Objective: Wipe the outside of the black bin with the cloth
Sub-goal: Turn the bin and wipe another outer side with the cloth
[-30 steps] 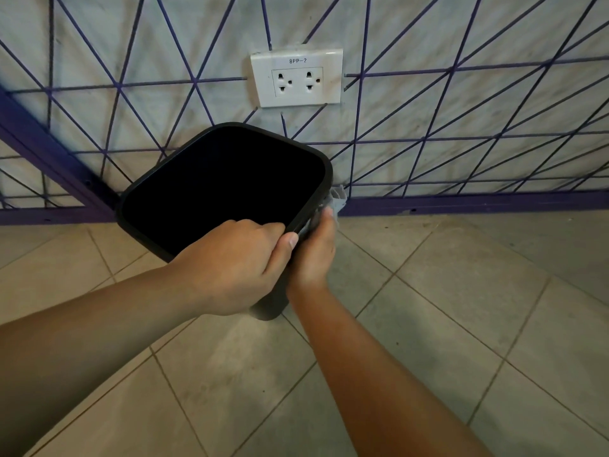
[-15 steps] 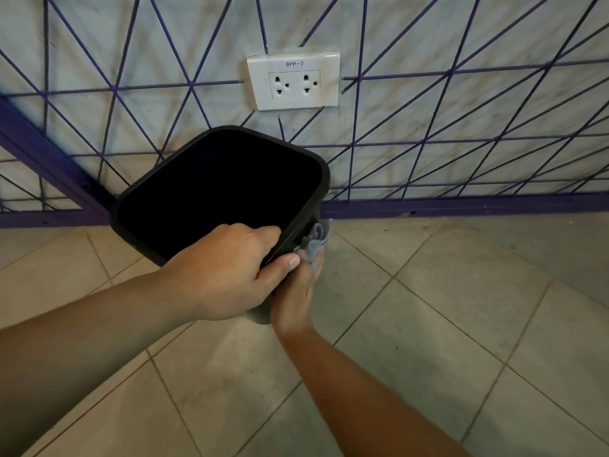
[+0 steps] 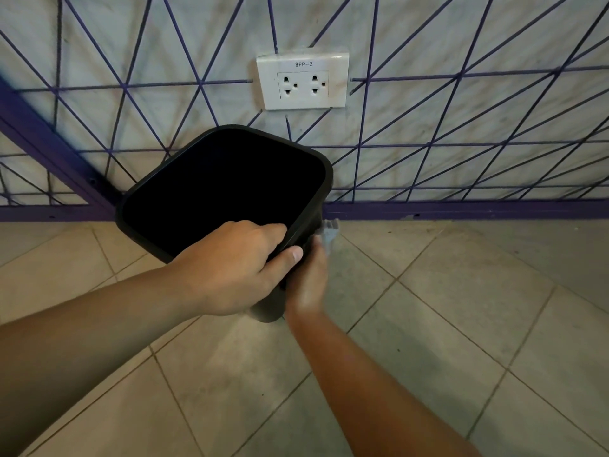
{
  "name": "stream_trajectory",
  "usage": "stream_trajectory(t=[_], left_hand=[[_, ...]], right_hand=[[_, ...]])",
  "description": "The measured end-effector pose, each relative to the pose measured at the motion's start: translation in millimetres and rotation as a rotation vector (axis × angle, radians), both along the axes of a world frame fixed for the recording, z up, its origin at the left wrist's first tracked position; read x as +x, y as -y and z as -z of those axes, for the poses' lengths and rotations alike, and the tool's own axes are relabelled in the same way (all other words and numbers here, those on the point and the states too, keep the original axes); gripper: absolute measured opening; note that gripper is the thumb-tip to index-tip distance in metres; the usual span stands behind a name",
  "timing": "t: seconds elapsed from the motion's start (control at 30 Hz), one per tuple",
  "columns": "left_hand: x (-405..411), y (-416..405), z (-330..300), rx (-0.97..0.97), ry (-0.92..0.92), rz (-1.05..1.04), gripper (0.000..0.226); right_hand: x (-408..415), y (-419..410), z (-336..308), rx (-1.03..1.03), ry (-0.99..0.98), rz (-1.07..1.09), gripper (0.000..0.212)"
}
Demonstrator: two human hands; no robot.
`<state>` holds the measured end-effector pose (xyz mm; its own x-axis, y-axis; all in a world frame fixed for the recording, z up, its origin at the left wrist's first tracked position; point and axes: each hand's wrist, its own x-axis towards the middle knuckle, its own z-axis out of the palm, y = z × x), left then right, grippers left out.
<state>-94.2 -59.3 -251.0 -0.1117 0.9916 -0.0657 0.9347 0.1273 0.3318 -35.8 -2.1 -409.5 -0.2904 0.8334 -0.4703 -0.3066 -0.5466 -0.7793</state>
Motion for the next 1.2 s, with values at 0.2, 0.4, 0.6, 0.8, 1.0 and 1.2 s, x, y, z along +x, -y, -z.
stream_trajectory(t=[0.2,0.4,0.6,0.8,1.0,1.2], left_hand=[[2.8,-1.7,-2.0,0.014,-0.043,0.000,0.037],[1.2,-0.8,-1.9,-0.010,-0.062,0.007,0.036],[0.3,-0.7,-2.9,-0.060,-0.056,-0.008,0.026],[1.8,-4.1,-3.9,-0.033,-0.050,-0.014,0.032],[0.6,-3.4,-2.9,-0.041,-0.010,-0.016,0.031],[-1.0,-1.0,-2.0,-0.045,0.006,-0.007,0.029]], right_hand=[[-4.0,-3.8,3.9,-0.020,-0.016,0.073,0.091],[3.8,26.9,-1.8,0.075,0.000,-0.010,0.103],[-3.2,13.6,0.9,0.023,0.022,0.027,0.108],[-3.7,3.6,6.2,0.009,0.030,0.087,0.088],[0.4,25.9,-3.3,0.089,0.010,0.023,0.097],[-4.6,17.3,2.7,0.066,0.054,0.014,0.104]])
